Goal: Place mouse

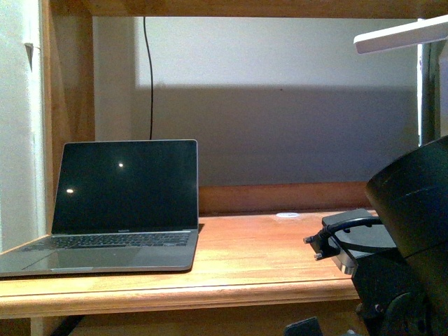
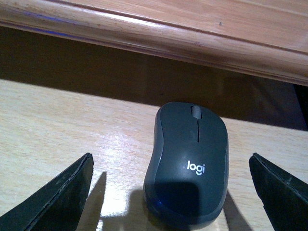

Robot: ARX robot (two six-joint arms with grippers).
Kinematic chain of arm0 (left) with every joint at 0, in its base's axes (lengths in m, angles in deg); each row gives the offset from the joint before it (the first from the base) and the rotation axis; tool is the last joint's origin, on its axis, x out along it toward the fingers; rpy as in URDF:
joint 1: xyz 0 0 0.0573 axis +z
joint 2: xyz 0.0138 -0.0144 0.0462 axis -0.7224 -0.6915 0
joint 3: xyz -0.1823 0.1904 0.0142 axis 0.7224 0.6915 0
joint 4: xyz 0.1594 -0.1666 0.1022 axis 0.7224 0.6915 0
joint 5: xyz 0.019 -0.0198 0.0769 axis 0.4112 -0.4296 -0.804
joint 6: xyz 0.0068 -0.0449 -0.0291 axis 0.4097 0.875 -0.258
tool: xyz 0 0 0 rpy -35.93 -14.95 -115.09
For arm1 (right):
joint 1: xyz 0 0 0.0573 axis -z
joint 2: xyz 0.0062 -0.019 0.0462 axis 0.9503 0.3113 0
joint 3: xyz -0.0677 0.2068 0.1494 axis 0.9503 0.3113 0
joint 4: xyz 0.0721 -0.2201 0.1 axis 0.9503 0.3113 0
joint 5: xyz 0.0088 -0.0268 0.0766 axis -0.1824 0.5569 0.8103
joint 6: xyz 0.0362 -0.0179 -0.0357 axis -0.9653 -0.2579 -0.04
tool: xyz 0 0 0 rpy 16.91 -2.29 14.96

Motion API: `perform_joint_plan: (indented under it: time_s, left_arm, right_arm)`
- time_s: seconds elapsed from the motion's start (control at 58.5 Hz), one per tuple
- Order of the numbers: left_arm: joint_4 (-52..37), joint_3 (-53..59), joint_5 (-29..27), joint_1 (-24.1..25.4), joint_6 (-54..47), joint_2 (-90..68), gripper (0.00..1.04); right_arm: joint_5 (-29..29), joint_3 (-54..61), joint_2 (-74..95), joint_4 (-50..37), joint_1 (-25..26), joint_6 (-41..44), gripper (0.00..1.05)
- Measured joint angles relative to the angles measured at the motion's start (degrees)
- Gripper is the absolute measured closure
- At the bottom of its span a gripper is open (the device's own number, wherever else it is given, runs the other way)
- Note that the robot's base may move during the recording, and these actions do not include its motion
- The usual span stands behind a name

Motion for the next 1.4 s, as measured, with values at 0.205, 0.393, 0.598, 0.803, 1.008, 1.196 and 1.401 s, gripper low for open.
perform_joint_plan:
  time_s: [0.205,0.393,0.598,0.803,1.008,1.196,1.401]
  left_arm:
    - [0.0,0.0,0.0,0.0,0.0,0.0,0.08]
    - [0.0,0.0,0.0,0.0,0.0,0.0,0.08]
    - [0.0,0.0,0.0,0.0,0.0,0.0,0.08]
    - [0.0,0.0,0.0,0.0,0.0,0.0,0.08]
    - [0.0,0.0,0.0,0.0,0.0,0.0,0.08]
    - [0.0,0.0,0.0,0.0,0.0,0.0,0.08]
    - [0.0,0.0,0.0,0.0,0.0,0.0,0.08]
  right_arm:
    - [-1.6,-1.0,2.4,1.1,-0.3,0.1,0.07]
    - [-3.1,-2.4,4.7,2.4,-0.3,0.0,0.07]
    - [-3.6,-5.1,7.1,4.1,0.6,-1.4,0.07]
    - [-2.9,-5.6,8.0,4.1,2.0,-3.2,0.13]
    - [-2.0,-5.6,8.2,4.1,3.2,-4.6,0.42]
    - [1.3,-4.6,6.4,3.7,4.9,-5.8,0.49]
    - [5.9,-1.6,-0.3,3.9,8.8,-5.7,0.49]
